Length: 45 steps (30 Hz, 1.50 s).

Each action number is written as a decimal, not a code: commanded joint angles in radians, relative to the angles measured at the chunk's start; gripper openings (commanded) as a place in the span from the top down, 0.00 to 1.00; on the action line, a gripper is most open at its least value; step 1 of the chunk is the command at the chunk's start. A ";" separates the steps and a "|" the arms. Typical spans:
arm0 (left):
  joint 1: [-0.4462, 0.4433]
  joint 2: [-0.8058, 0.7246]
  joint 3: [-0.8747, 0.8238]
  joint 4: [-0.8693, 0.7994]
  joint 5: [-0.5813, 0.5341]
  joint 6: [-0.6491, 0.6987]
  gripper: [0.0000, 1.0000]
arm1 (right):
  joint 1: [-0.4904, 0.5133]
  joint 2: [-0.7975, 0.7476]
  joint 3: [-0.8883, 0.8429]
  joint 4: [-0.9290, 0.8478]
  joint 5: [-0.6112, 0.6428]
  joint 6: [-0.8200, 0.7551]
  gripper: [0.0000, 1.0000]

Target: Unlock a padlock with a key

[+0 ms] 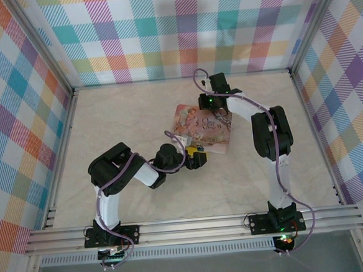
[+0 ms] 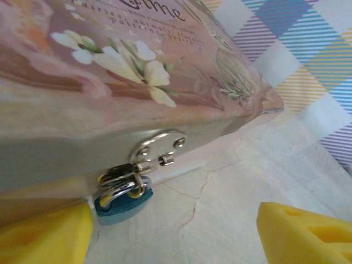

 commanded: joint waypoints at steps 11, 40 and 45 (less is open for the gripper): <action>0.023 0.054 0.085 0.104 0.130 -0.067 0.26 | 0.033 0.009 -0.042 -0.110 -0.028 0.011 1.00; -0.033 0.053 0.104 0.096 0.086 -0.100 0.30 | 0.037 0.003 -0.050 -0.104 -0.022 0.013 1.00; -0.044 0.092 0.141 0.082 0.073 -0.114 0.26 | 0.037 0.002 -0.045 -0.109 -0.020 0.011 1.00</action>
